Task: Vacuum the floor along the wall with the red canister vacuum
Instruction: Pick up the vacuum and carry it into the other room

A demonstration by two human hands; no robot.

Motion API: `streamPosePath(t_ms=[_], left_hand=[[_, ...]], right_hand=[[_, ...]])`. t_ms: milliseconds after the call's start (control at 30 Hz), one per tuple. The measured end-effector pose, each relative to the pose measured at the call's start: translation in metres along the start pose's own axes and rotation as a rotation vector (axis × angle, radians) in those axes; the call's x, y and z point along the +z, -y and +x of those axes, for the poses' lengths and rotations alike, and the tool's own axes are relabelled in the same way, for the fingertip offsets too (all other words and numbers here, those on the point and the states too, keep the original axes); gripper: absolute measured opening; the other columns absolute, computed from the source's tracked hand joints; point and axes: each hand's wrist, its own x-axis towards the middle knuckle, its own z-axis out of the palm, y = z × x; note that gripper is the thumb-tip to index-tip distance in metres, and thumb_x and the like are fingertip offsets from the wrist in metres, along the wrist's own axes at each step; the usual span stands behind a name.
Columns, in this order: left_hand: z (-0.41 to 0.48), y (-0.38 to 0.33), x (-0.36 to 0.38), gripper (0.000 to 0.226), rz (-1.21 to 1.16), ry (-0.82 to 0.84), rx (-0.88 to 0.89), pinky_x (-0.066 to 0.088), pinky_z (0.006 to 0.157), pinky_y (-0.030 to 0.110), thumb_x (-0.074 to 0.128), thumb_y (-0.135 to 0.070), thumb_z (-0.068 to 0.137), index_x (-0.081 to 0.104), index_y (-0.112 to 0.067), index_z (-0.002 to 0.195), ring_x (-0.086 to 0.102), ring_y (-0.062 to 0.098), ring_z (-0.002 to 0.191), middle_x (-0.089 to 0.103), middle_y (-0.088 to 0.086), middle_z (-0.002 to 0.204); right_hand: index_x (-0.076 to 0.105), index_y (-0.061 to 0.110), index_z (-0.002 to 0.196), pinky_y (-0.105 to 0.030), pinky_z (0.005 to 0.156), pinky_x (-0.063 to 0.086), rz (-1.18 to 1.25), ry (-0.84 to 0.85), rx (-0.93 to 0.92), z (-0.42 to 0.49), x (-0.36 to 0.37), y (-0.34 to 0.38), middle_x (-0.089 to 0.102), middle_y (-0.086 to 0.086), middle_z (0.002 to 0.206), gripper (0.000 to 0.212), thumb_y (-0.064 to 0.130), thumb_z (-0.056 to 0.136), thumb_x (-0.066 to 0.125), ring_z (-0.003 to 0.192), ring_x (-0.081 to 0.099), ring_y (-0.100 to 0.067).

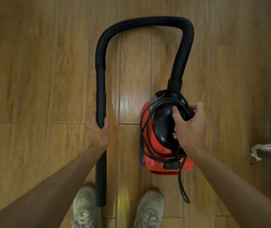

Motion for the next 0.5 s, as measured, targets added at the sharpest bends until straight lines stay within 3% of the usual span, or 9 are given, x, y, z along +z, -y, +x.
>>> streamPosePath(t_ms=[100, 200, 367, 500], left_hand=[[0.008, 0.013, 0.008, 0.059, 0.021, 0.035, 0.008, 0.045, 0.105, 0.050, 0.050, -0.043, 0.098, 0.037, -0.014, 0.147, 0.054, 0.032, 0.124, 0.052, 0.015, 0.141], [0.015, 0.024, 0.015, 0.059, 0.049, 0.077, -0.007, 0.039, 0.110, 0.043, 0.055, -0.034, 0.098, 0.036, -0.009, 0.148, 0.046, 0.030, 0.132, 0.048, 0.014, 0.145], [0.032, 0.045, 0.028, 0.056, 0.129, 0.091, -0.040, 0.045, 0.104, 0.046, 0.056, -0.029, 0.098, 0.040, -0.003, 0.145, 0.053, 0.034, 0.124, 0.056, 0.018, 0.135], [0.044, 0.062, 0.038, 0.051, 0.161, 0.096, -0.071, 0.045, 0.103, 0.049, 0.056, -0.026, 0.098, 0.043, 0.000, 0.140, 0.054, 0.037, 0.120, 0.057, 0.022, 0.131]], right_hand=[[0.043, 0.033, 0.085, -0.033, 0.040, 0.049, -0.034, -0.021, -0.025, 0.000, 0.001, -0.002, 0.065, -0.013, 0.075, 0.027, 0.034, 0.094, 0.069, 0.052, 0.062, -0.025], [0.044, 0.039, 0.084, -0.039, 0.050, 0.057, -0.072, -0.045, -0.068, 0.000, 0.003, -0.005, 0.067, -0.011, 0.079, 0.026, 0.037, 0.093, 0.068, 0.065, 0.068, -0.029], [0.046, 0.049, 0.084, -0.042, 0.060, 0.061, -0.087, -0.057, -0.089, -0.001, 0.004, -0.010, 0.069, -0.005, 0.082, 0.025, 0.041, 0.092, 0.068, 0.071, 0.071, -0.025], [0.047, 0.043, 0.090, -0.044, 0.064, 0.063, -0.127, -0.073, -0.101, 0.002, 0.008, -0.011, 0.070, 0.000, 0.083, 0.021, 0.038, 0.093, 0.067, 0.074, 0.072, -0.019]])
